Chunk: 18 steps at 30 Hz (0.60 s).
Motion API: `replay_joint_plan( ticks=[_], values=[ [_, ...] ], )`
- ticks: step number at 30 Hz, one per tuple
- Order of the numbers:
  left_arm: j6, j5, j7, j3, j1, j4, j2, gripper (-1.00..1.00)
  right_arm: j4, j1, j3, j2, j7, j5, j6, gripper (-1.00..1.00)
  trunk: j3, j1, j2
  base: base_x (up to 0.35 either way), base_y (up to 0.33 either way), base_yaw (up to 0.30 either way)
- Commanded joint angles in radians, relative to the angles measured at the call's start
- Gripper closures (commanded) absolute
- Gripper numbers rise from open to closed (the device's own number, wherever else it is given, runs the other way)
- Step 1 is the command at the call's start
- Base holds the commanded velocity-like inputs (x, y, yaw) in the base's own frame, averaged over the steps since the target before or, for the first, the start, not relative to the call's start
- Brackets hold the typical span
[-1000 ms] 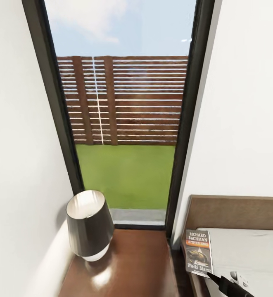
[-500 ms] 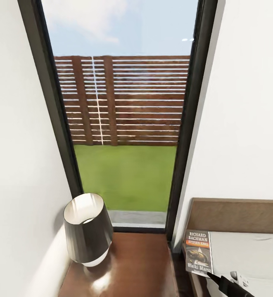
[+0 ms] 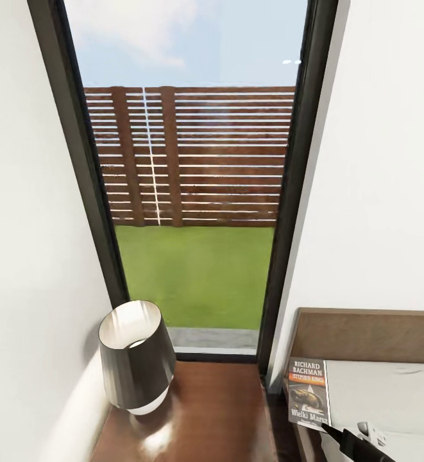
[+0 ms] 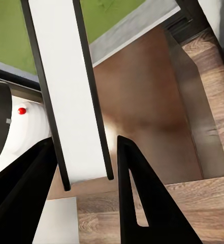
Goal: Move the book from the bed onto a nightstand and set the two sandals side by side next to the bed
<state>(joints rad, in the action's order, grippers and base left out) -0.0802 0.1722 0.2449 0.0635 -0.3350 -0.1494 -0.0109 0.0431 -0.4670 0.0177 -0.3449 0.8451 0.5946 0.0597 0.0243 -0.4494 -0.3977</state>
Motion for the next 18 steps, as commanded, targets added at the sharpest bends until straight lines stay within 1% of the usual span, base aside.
replay_joint_plan(
  ticks=[1,5,7,8,9,10,11,12,14,16,17,18],
  values=[
    [-0.004,0.01,0.004,0.007,-0.001,0.001,0.0,-1.0,0.0,-0.001,0.002,0.0,0.003,0.004,0.006,1.0,0.002,-0.001,-0.002,0.0,0.0,0.0],
    [-0.004,0.009,0.008,0.01,-0.001,-0.004,-0.001,-1.0,0.0,-0.001,0.002,0.0,0.005,0.004,0.006,1.0,0.002,-0.001,-0.002,0.0,0.0,0.0],
    [-0.004,0.008,0.025,0.011,-0.001,-0.013,-0.002,-1.0,0.0,-0.001,0.002,0.0,0.005,0.004,0.006,1.0,0.002,-0.001,-0.002,0.0,0.0,0.0],
    [0.011,-0.005,0.242,0.013,-0.001,-0.108,-0.034,-1.0,0.0,-0.001,0.002,0.0,0.005,0.004,0.006,1.0,0.002,-0.001,-0.002,0.0,0.0,0.0],
    [0.024,-0.02,0.311,0.013,-0.002,-0.132,-0.041,-1.0,0.0,-0.001,0.002,0.0,0.005,0.004,0.006,1.0,0.002,-0.001,-0.002,0.0,0.0,0.0],
    [0.035,-0.029,0.345,0.013,-0.002,-0.143,-0.044,-1.0,0.0,-0.001,0.002,0.0,0.005,0.004,0.006,1.0,0.002,-0.001,-0.002,0.0,0.0,0.0],
    [0.061,-0.053,0.41,0.013,-0.003,-0.167,-0.048,-1.0,0.0,-0.001,0.002,0.0,0.005,0.004,0.006,1.0,0.002,-0.001,-0.002,0.0,0.0,0.0],
    [0.078,-0.067,0.439,0.013,-0.004,-0.18,-0.05,-1.0,0.0,-0.001,0.002,0.0,0.005,0.004,0.006,1.0,0.002,-0.001,-0.002,0.0,0.0,0.0],
    [0.157,-0.124,0.54,0.013,-0.008,-0.239,-0.065,-1.0,0.0,-0.001,0.002,0.0,0.005,0.004,0.006,1.0,0.002,-0.001,-0.002,0.0,0.0,0.0],
    [0.199,-0.152,0.583,0.013,-0.009,-0.274,-0.071,-1.0,0.0,-0.001,0.002,0.0,0.005,0.003,0.006,1.0,0.002,-0.001,-0.002,0.0,0.0,0.0],
    [0.264,-0.193,0.648,0.013,-0.011,-0.327,-0.077,-1.0,0.0,-0.001,0.002,0.0,0.005,0.004,0.006,1.0,0.002,-0.001,-0.002,0.0,0.0,0.0],
    [0.305,-0.218,0.695,0.013,-0.012,-0.358,-0.079,-1.0,0.0,-0.001,0.002,0.0,0.005,0.004,0.006,1.0,0.002,-0.001,-0.002,0.0,0.0,0.0]
  ],
)
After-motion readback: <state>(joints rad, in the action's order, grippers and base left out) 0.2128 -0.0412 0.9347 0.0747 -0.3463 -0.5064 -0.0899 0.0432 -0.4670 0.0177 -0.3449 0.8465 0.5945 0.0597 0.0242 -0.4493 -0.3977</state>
